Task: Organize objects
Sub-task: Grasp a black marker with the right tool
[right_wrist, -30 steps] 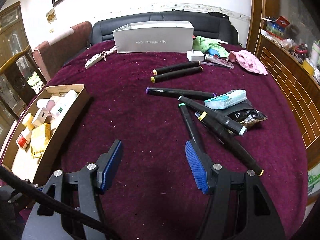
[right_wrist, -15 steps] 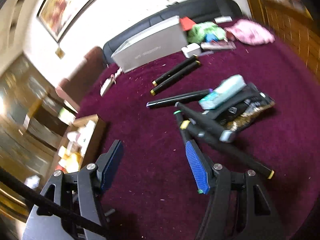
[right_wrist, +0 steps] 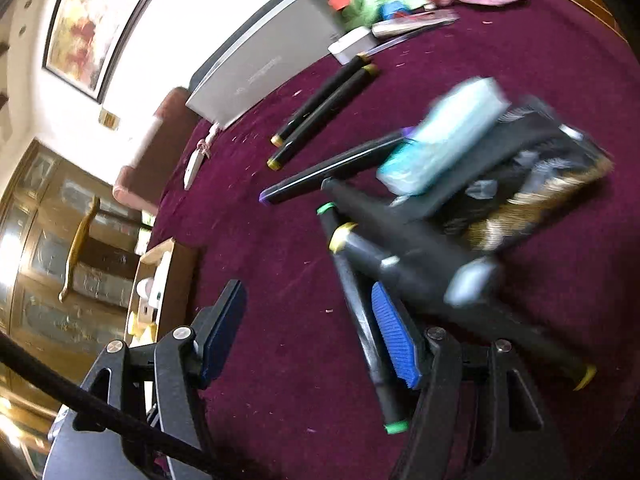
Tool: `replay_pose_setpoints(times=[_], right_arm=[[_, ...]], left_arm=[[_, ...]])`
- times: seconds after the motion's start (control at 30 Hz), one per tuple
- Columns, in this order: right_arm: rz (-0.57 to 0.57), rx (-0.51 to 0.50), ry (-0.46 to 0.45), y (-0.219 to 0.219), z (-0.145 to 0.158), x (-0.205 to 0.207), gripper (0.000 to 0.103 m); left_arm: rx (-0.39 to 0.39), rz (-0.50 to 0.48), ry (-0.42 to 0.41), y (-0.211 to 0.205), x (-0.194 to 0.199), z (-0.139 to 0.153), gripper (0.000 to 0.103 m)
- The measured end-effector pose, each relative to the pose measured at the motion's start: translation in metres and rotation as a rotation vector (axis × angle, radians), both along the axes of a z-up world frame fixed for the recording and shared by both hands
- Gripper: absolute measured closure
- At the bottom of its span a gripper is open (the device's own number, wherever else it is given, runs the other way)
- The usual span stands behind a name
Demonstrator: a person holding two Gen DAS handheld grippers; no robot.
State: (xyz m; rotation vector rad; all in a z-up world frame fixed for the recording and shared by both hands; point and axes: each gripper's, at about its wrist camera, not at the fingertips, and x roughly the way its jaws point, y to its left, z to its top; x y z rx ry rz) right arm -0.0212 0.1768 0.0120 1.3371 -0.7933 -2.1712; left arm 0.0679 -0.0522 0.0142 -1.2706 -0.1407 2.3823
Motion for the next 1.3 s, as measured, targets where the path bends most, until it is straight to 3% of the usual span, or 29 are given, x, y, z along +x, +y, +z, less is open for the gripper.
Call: replay_pose_setpoints(times=[0.03,0.1,0.3,0.5,0.63,0.7,0.9,1.03,1.13,1.23,1.3], right_arm=[[0.087,-0.096,-0.022,-0.009,0.0,0.002,0.037],[0.112,-0.161,0.004,-0.007,0.012,0.009,0.037],[-0.117,0.008,0.119,0.057,0.047,0.03,0.033],[-0.218,0.066,0.002,0.089,0.016,0.026,0.031],[-0.047,-0.161,-0.076,0.067,-0.007,0.025,0.03],[-0.018,-0.186,-0.053,0.06,-0.002,0.028,0.03],[-0.078,0.106,0.039,0.04,0.012,0.04,0.03],[-0.008,0.297,0.115,0.002,0.016,0.062,0.031],[0.052,0.365,0.157,-0.022,0.013,0.073,0.035],[0.094,0.497,0.19,-0.05,0.01,0.077,0.046],[0.107,0.687,0.19,-0.066,0.001,0.077,0.067]], left_arm=[[0.0,0.0,0.0,0.0,0.0,0.0,0.002],[0.003,0.0,0.0,0.0,0.0,0.001,0.002],[0.011,0.0,-0.001,-0.002,0.001,0.0,0.002],[0.007,0.0,-0.001,-0.002,0.0,-0.001,0.002],[0.002,0.0,0.0,-0.001,0.001,0.0,0.002],[-0.007,0.0,0.001,0.0,0.001,0.0,0.002],[-0.076,-0.004,0.006,0.01,0.002,-0.001,0.002],[-0.106,-0.005,0.009,0.014,0.004,-0.002,0.002],[-0.098,-0.004,0.009,0.013,0.004,-0.002,0.002],[-0.103,-0.004,0.009,0.014,0.004,-0.002,0.002],[-0.126,-0.007,0.01,0.017,0.005,-0.002,0.002]])
